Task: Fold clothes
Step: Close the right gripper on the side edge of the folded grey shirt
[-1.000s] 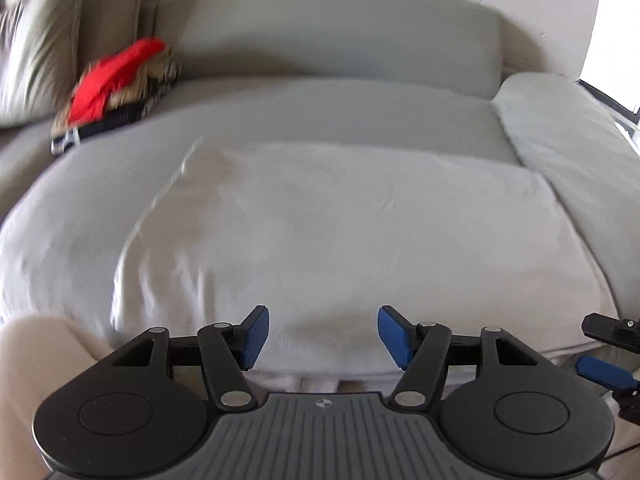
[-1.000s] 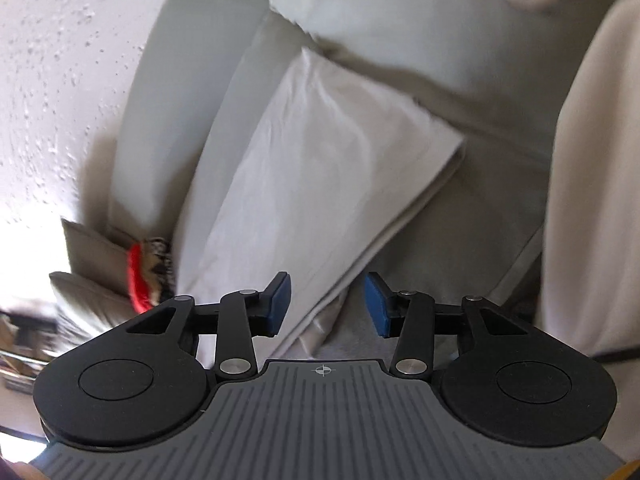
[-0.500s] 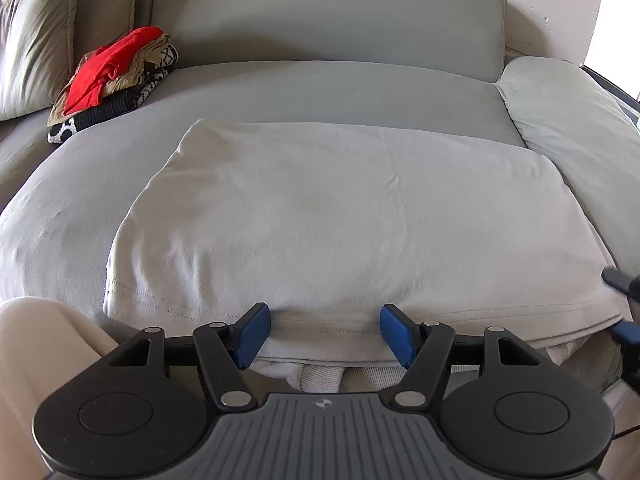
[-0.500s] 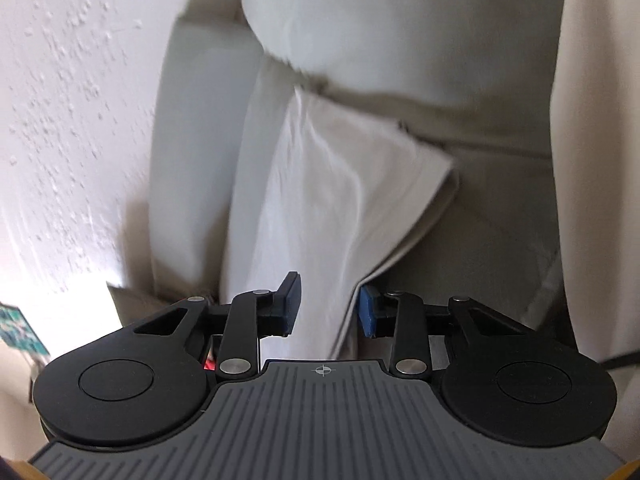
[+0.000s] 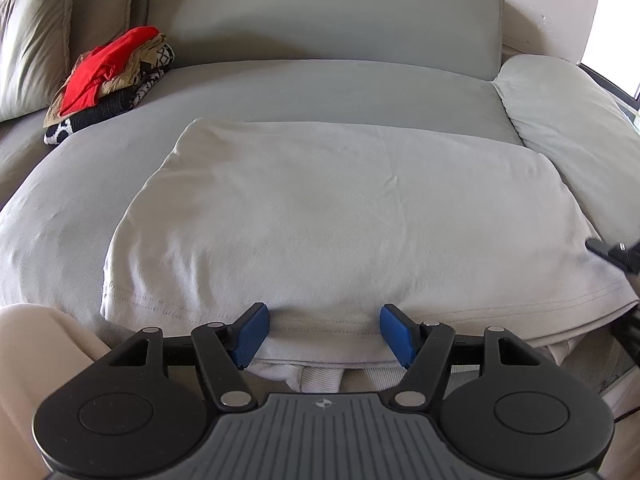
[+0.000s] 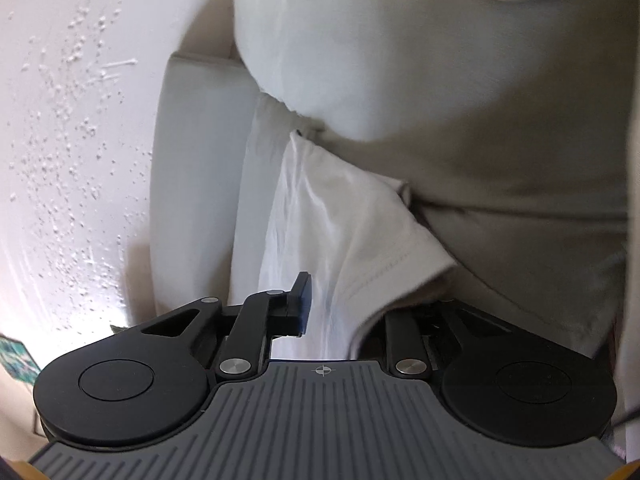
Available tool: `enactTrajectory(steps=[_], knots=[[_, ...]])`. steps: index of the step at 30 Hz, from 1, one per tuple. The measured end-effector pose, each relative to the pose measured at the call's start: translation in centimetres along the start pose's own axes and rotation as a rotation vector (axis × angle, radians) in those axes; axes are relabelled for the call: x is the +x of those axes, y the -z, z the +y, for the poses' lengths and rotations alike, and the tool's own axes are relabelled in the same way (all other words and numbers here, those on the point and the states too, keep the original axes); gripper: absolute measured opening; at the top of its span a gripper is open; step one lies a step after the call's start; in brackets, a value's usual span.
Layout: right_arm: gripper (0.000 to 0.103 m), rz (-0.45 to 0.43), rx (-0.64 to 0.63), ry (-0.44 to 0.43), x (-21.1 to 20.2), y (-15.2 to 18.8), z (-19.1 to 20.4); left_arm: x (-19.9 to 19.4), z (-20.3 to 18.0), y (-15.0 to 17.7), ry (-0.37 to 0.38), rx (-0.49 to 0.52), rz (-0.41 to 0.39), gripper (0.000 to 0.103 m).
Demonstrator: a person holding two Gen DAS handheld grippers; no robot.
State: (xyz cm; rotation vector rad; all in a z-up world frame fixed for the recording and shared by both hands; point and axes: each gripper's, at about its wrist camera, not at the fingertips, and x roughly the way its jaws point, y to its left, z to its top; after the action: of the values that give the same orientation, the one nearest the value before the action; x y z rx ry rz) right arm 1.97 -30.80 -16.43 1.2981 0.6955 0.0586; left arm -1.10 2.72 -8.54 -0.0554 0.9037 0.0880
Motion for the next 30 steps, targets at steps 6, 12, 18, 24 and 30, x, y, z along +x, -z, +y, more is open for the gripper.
enactTrajectory(steps=[6, 12, 18, 24, 30], knots=[[0.011, -0.015, -0.064, 0.012, 0.6, -0.8, 0.1, 0.0, -0.1, 0.1, 0.0, 0.0, 0.001, 0.064], [0.003, -0.024, -0.159, 0.074, 0.3, -0.8, 1.2, -0.1, -0.2, 0.1, 0.001, 0.007, 0.001, 0.064], [0.003, -0.057, -0.391, 0.266, 1.1, 0.4, 5.9, -0.5, 0.6, -0.4, 0.017, -0.017, 0.045, 0.064], [0.003, -0.147, -0.826, 0.491, 3.0, 5.3, 12.2, -4.0, 6.5, -1.5, 0.017, -0.17, 0.018, 0.067], [0.003, -0.187, -1.306, 0.474, 6.5, 15.1, 19.4, -6.9, 14.6, -1.2, -0.081, -0.356, -0.061, 0.068]])
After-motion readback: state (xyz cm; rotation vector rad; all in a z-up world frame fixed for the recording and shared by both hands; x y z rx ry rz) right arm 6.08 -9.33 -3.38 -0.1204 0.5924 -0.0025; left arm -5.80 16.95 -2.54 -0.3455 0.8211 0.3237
